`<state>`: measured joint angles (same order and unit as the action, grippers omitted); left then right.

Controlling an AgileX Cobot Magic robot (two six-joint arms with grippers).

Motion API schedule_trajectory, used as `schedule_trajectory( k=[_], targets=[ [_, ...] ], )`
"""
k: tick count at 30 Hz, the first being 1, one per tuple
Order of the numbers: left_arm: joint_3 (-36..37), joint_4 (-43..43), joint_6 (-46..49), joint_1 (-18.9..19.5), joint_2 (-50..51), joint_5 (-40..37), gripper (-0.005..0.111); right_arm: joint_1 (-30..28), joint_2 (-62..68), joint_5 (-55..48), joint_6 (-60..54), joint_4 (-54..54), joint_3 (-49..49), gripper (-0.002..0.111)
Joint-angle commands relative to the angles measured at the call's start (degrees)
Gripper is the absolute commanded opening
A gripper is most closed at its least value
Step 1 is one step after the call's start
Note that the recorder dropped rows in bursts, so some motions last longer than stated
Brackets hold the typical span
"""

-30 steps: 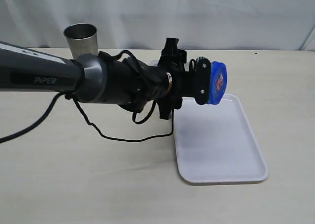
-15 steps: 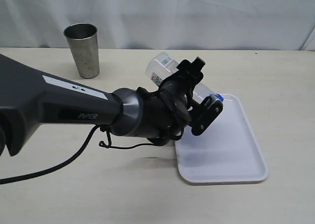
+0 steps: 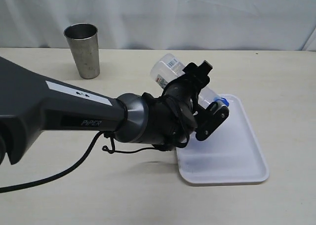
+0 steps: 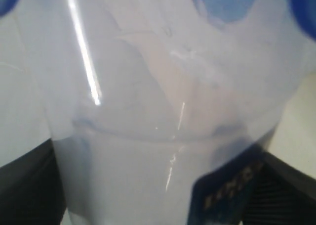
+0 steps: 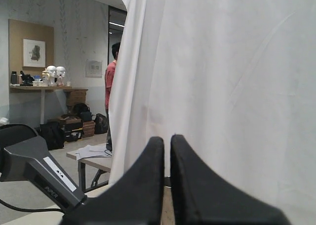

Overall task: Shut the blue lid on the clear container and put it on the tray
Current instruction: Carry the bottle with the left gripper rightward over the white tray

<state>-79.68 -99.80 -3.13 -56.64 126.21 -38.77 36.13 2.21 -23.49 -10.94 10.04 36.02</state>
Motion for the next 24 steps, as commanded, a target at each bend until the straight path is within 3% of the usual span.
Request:
schedule_trajectory(
  k=[1,5,17,24],
  targets=[
    [-0.66,-0.15,-7.54,-0.21,-0.39,1.91,0.0,-0.32,-0.17,-0.48,0.28,-0.42,-0.19,0.005],
    [-0.66,3.74,-13.16,0.02,-0.5,9.49,0.0,-0.32,-0.17,-0.48,0.28,-0.42,-0.19,0.005],
    [-3.79,10.97,-36.39,6.6,-0.5,46.82,0.0,-0.32,-0.17,-0.47,0.06,-0.42,-0.19,0.005],
    [-5.34,34.09,-37.41,11.4,0.6,72.11,0.0,-0.32,-0.17,-0.6,0.06,-0.42,-0.19,0.005]
  ],
)
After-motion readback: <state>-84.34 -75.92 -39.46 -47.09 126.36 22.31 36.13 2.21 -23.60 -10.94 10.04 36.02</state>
